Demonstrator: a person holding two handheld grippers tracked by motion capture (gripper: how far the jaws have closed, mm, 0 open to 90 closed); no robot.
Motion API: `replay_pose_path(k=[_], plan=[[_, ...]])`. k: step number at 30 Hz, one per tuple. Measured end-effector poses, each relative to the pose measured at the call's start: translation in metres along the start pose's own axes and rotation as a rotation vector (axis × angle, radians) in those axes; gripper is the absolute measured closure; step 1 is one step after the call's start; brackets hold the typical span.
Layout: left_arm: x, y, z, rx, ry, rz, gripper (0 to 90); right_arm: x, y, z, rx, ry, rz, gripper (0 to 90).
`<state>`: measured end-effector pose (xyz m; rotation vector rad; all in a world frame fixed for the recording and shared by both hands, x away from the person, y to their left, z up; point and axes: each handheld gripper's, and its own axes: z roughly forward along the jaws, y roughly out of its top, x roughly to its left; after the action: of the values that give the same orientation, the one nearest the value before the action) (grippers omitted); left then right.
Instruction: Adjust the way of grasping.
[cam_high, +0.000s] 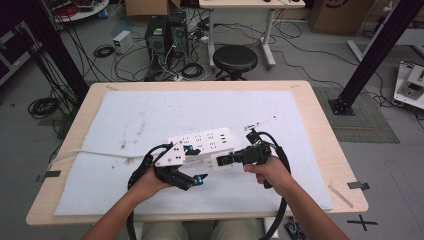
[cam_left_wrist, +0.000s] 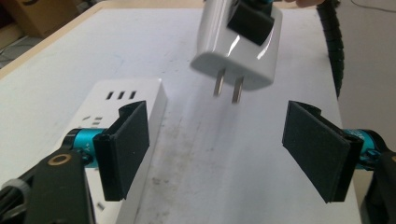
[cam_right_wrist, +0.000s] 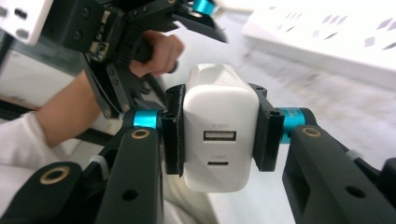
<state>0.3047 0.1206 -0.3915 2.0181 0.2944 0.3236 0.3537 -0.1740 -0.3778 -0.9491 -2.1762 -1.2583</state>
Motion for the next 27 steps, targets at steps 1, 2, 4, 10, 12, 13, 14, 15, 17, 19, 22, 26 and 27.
replay_pose_path(k=[1,2,4,10,12,13,14,15,17,19,22,26,27], plan=[[0.002,-0.002,-0.002,-0.016,0.016,-0.027,23.0,0.000,0.000,-0.003,-0.004,-0.023,-0.017,63.3],[0.004,-0.003,-0.005,-0.021,0.034,-0.045,23.0,0.001,0.000,-0.006,-0.005,-0.053,-0.035,63.4],[0.009,-0.006,-0.010,-0.034,0.068,-0.090,23.0,0.003,0.001,-0.011,-0.002,-0.117,-0.073,63.4],[0.024,-0.013,-0.026,-0.047,0.214,-0.233,22.5,0.007,0.003,-0.026,0.039,-0.245,-0.167,63.4],[0.027,-0.014,-0.031,-0.054,0.247,-0.260,22.5,0.006,0.004,-0.030,0.049,-0.270,-0.179,63.4],[0.028,-0.015,-0.033,-0.056,0.265,-0.272,22.5,0.006,0.004,-0.031,0.057,-0.282,-0.182,63.3],[0.030,-0.016,-0.036,-0.057,0.278,-0.283,22.5,0.005,0.004,-0.033,0.063,-0.293,-0.193,63.3],[0.031,-0.017,-0.038,-0.058,0.289,-0.289,22.5,0.005,0.004,-0.034,0.068,-0.305,-0.199,63.3],[0.033,-0.019,-0.042,-0.057,0.309,-0.302,22.5,0.004,0.004,-0.037,0.077,-0.313,-0.199,63.3],[0.035,-0.020,-0.046,-0.057,0.337,-0.310,22.5,0.003,0.005,-0.040,0.083,-0.323,-0.198,63.3],[0.038,-0.023,-0.051,-0.050,0.367,-0.322,22.5,0.003,0.006,-0.044,0.109,-0.361,-0.226,63.3],[0.039,-0.026,-0.057,-0.054,0.394,-0.342,22.5,0.007,0.009,-0.048,0.147,-0.427,-0.270,63.3],[0.039,-0.027,-0.059,-0.052,0.399,-0.343,22.5,0.008,0.010,-0.049,0.157,-0.439,-0.277,63.3]])
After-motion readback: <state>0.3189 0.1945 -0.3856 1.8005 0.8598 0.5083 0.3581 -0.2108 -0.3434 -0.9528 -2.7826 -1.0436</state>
